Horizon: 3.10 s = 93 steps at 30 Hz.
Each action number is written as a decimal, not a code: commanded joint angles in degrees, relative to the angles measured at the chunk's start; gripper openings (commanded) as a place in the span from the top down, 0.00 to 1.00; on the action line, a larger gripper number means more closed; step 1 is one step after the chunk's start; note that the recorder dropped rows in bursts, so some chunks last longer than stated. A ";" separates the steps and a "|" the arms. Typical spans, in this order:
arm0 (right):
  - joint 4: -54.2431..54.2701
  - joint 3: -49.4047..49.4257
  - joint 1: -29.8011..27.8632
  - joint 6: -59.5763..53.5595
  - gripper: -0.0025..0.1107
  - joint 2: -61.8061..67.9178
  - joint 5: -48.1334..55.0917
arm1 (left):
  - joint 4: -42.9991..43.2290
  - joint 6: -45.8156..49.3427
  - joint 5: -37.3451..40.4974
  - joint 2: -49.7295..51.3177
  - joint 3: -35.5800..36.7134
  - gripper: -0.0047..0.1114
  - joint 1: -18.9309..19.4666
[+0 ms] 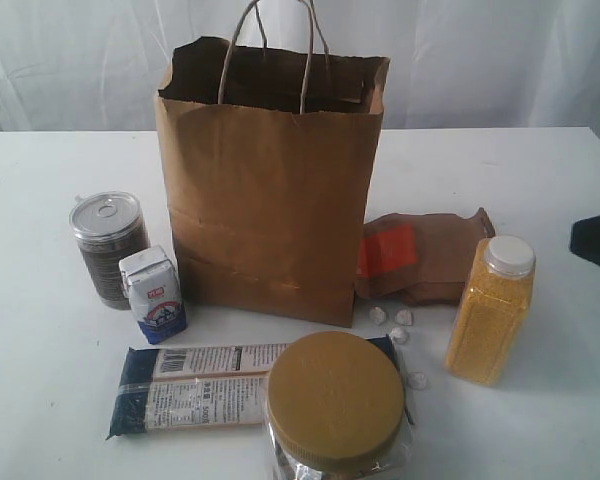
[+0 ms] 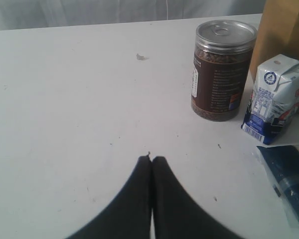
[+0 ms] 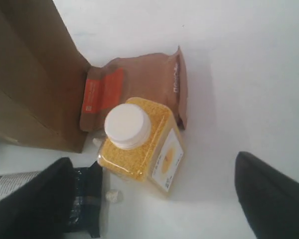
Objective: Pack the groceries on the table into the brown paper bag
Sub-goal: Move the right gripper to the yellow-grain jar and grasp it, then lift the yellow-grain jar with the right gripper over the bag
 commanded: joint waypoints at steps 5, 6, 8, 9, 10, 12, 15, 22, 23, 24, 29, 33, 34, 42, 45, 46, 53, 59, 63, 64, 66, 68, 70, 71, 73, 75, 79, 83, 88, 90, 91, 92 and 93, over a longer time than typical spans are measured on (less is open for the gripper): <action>5.40 -4.35 0.19 -5.43 0.27 12.56 0.04 | -0.53 0.03 0.03 -0.18 0.23 0.96 -0.26; 6.10 -4.75 0.19 -5.43 0.27 13.70 0.21 | -0.53 0.03 0.03 -0.18 0.23 0.96 -0.26; 7.55 -5.66 0.19 -5.43 0.27 15.95 0.93 | -0.53 0.03 0.03 -0.18 0.23 0.96 -0.26; 7.83 -6.03 0.19 -5.43 0.27 16.77 1.07 | -0.53 0.03 0.03 -0.18 0.23 0.96 -0.26; 7.86 -6.38 0.19 -5.43 0.27 17.77 1.33 | -0.53 0.03 0.03 -0.18 0.23 0.96 -0.26; 7.86 -7.12 0.19 -5.43 0.27 19.40 1.63 | -0.53 0.03 0.03 -0.18 0.23 0.96 -0.26; 7.95 -7.52 0.19 -5.43 0.27 21.64 1.85 | -0.53 0.03 0.03 -0.18 0.23 0.96 -0.26; 9.97 -7.52 4.28 -6.49 0.27 25.37 0.08 | -0.53 0.03 0.03 -0.18 0.23 0.96 -0.26; 10.07 -7.52 5.29 -6.49 0.27 25.87 -0.82 | -0.53 0.03 0.03 -0.18 0.23 0.96 -0.26; 10.07 -7.52 6.00 -6.49 0.27 26.43 -1.56 | -0.53 0.03 0.03 -0.18 0.23 0.96 -0.26; 9.92 -7.52 6.85 -6.24 0.27 28.86 -4.86 | -0.53 0.03 0.03 -0.18 0.23 0.96 -0.26; 8.58 -7.52 6.85 -5.20 0.27 31.39 -4.49 | -0.53 0.03 0.03 -0.18 0.23 0.96 -0.26; 7.72 -7.52 6.85 -4.70 0.27 32.01 -4.49 | -0.53 0.03 0.03 -0.18 0.23 0.96 -0.26; 5.11 -7.52 6.85 -3.25 0.28 36.15 -6.12 | -0.53 0.03 0.03 -0.18 0.23 0.96 -0.26; 4.93 -7.52 6.85 -2.65 0.38 37.13 -6.82 | -0.53 0.03 0.03 -0.18 0.23 0.96 -0.26; 4.95 -7.52 6.85 -2.36 0.42 37.36 -7.07 | -0.53 0.03 0.03 -0.18 0.23 0.96 -0.26; 4.95 -7.52 6.85 -2.61 0.73 37.52 -8.61 | -0.53 0.03 0.03 -0.18 0.23 0.96 -0.26; 4.67 -8.27 6.96 -4.12 0.91 36.79 -5.86 | -0.53 0.03 0.03 -0.18 0.23 0.96 -0.26; 2.92 -10.35 7.79 -5.47 0.98 33.83 -3.91 | -0.53 0.03 0.03 -0.18 0.23 0.96 -0.26; 2.46 -11.03 7.92 -5.47 0.98 32.78 -3.83 | -0.53 0.03 0.03 -0.18 0.23 0.96 -0.26; 2.08 -12.51 8.18 -5.47 0.98 30.94 -3.06 | -0.53 0.03 0.03 -0.18 0.23 0.96 -0.26; 2.08 -14.40 8.18 -5.47 0.98 28.99 -1.43 | -0.53 0.03 0.03 -0.18 0.23 0.96 -0.26; 2.08 -16.68 8.18 -5.69 0.98 27.59 0.82 | -0.53 0.03 0.03 -0.18 0.23 0.96 -0.26; 2.08 -18.15 8.18 -6.17 0.98 26.85 2.25 | -0.53 0.03 0.03 -0.18 0.23 0.96 -0.26; 2.43 -21.37 8.18 -7.64 0.98 25.58 5.13 | -0.53 0.03 0.03 -0.18 0.23 0.96 -0.26; 2.61 -25.62 8.18 -8.82 0.98 24.34 7.92 | -0.53 0.03 0.03 -0.18 0.23 0.96 -0.26; 2.61 -34.36 8.18 -10.25 0.98 23.23 11.21 | -0.53 0.03 0.03 -0.18 0.23 0.96 -0.26; 2.61 -43.02 8.18 -11.41 0.98 23.85 13.69 | -0.53 0.03 0.03 -0.18 0.23 0.96 -0.26; 2.62 -50.33 9.57 -11.66 0.98 25.56 15.19 | -0.53 0.03 0.03 -0.18 0.23 0.96 -0.26; 2.62 -52.51 11.39 -11.77 0.98 26.48 15.08 | -0.53 0.03 0.03 -0.18 0.23 0.96 -0.26; 2.62 -53.48 12.29 -11.77 0.98 26.88 14.89 | -0.53 0.03 0.03 -0.18 0.23 0.96 -0.26; 2.62 -54.27 13.53 -11.56 0.98 27.50 14.30 | -0.53 0.03 0.03 -0.18 0.23 0.96 -0.26; 2.51 -54.99 14.73 -11.56 0.98 28.18 13.79 | -0.53 0.03 0.03 -0.18 0.23 0.96 -0.26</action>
